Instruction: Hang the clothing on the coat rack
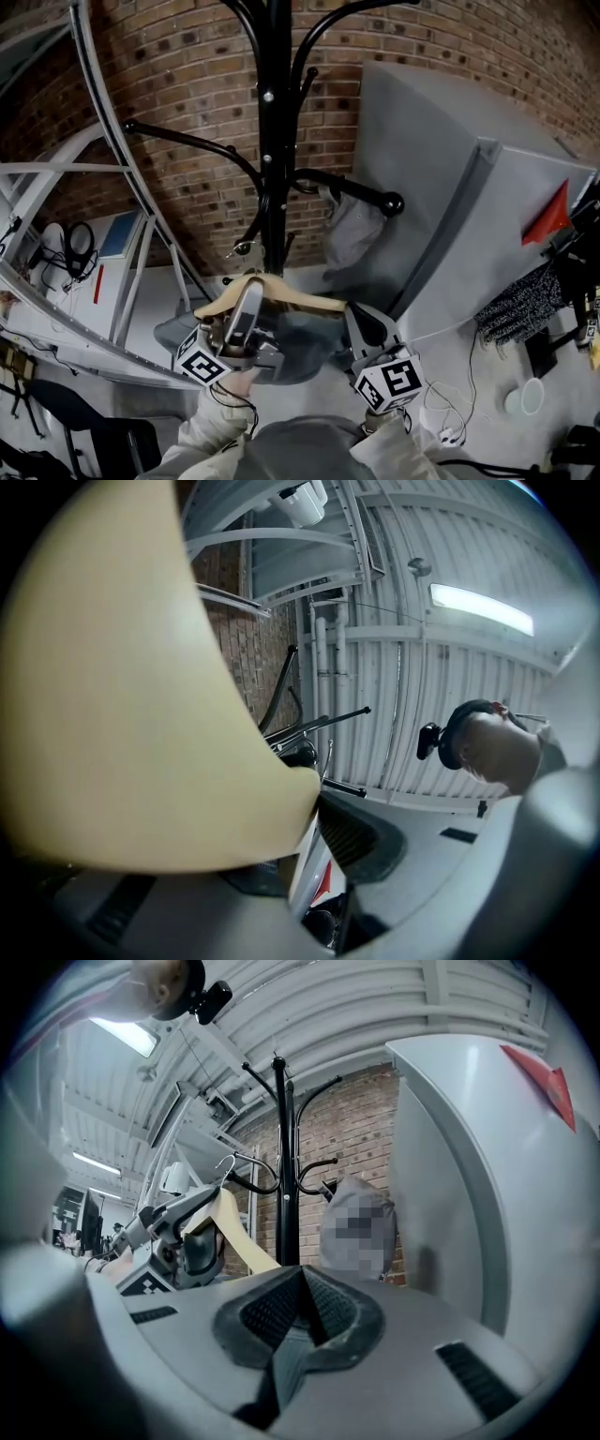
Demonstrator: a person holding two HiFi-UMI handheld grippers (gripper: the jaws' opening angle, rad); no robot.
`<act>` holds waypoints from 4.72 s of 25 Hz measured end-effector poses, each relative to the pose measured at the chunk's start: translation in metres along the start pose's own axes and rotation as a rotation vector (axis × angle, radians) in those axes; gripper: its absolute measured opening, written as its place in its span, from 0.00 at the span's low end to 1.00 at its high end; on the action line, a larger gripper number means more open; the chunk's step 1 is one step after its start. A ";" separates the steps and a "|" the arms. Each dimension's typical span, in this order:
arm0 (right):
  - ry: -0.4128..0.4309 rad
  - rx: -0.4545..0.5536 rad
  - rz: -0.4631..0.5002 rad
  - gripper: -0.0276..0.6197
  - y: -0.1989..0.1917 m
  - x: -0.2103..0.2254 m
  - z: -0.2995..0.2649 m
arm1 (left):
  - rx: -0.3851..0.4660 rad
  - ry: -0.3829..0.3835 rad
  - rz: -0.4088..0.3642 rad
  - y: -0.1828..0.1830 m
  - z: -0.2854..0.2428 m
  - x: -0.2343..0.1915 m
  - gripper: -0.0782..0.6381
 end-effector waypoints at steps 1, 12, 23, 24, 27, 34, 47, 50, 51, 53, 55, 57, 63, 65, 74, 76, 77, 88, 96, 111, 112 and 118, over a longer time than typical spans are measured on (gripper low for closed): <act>-0.003 0.004 0.004 0.08 0.002 0.000 0.000 | 0.000 -0.006 0.000 0.001 -0.002 0.000 0.25; -0.025 0.036 0.032 0.08 0.015 0.007 -0.002 | 0.015 -0.029 0.024 0.008 -0.016 -0.011 0.25; -0.035 0.054 0.023 0.08 0.014 0.012 -0.011 | 0.004 -0.028 0.054 0.007 -0.025 -0.030 0.25; -0.037 0.052 0.024 0.08 0.014 0.013 -0.012 | 0.002 -0.030 0.055 0.006 -0.026 -0.032 0.25; -0.043 0.050 0.016 0.08 0.011 0.016 -0.014 | -0.006 -0.020 0.073 0.001 -0.026 -0.042 0.25; -0.036 0.027 0.004 0.08 0.006 0.015 -0.021 | -0.012 -0.003 0.091 -0.004 -0.025 -0.057 0.25; -0.048 0.019 -0.019 0.08 -0.001 0.019 -0.020 | -0.013 0.036 0.192 -0.017 -0.022 -0.078 0.25; -0.045 0.015 -0.029 0.08 -0.003 0.020 -0.020 | -0.013 0.044 0.199 -0.020 -0.021 -0.082 0.25; -0.043 0.013 -0.029 0.08 -0.003 0.020 -0.020 | -0.012 0.045 0.199 -0.021 -0.020 -0.083 0.25; -0.042 0.010 -0.031 0.08 -0.004 0.020 -0.020 | -0.013 0.042 0.189 -0.020 -0.020 -0.083 0.25; -0.040 0.008 -0.035 0.08 -0.005 0.019 -0.021 | -0.019 0.028 0.153 -0.018 -0.022 -0.081 0.25; -0.034 0.002 -0.035 0.08 -0.005 0.019 -0.022 | -0.021 0.022 0.155 -0.018 -0.023 -0.082 0.25; -0.032 -0.005 -0.047 0.08 -0.006 0.023 -0.022 | -0.004 0.014 0.228 -0.019 -0.022 -0.085 0.25; -0.031 -0.004 -0.050 0.08 -0.007 0.022 -0.021 | 0.002 0.011 0.235 -0.019 -0.020 -0.085 0.25; -0.031 -0.002 -0.069 0.08 -0.010 0.024 -0.013 | 0.019 0.006 0.256 -0.022 -0.018 -0.083 0.26; -0.031 -0.002 -0.080 0.08 -0.008 0.025 -0.013 | 0.020 0.007 0.260 -0.022 -0.019 -0.083 0.26; -0.033 -0.001 -0.085 0.08 -0.008 0.026 -0.012 | 0.021 0.008 0.262 -0.022 -0.019 -0.083 0.26; -0.027 -0.006 -0.102 0.08 -0.013 0.026 -0.007 | 0.049 0.020 0.303 -0.023 -0.013 -0.084 0.28; -0.013 -0.021 -0.110 0.08 -0.017 0.023 -0.003 | 0.062 0.064 0.337 -0.031 0.003 -0.089 0.28; 0.049 -0.051 -0.133 0.08 -0.026 0.003 0.000 | -0.056 0.213 0.167 -0.056 0.051 -0.092 0.25; 0.054 -0.054 -0.135 0.08 -0.027 0.001 0.001 | -0.081 0.230 0.097 -0.057 0.054 -0.090 0.23; 0.074 -0.068 -0.147 0.08 -0.033 -0.010 0.003 | -0.145 0.317 -0.027 -0.063 0.074 -0.082 0.18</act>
Point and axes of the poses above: the fingertips, and each gripper's own axes: z backward along the fingers, x to its right, y out of its top, the point moved 3 cm from there along z, backward along the fingers, and after that the axes turned 9 degrees about y, right-handed, at the moved point
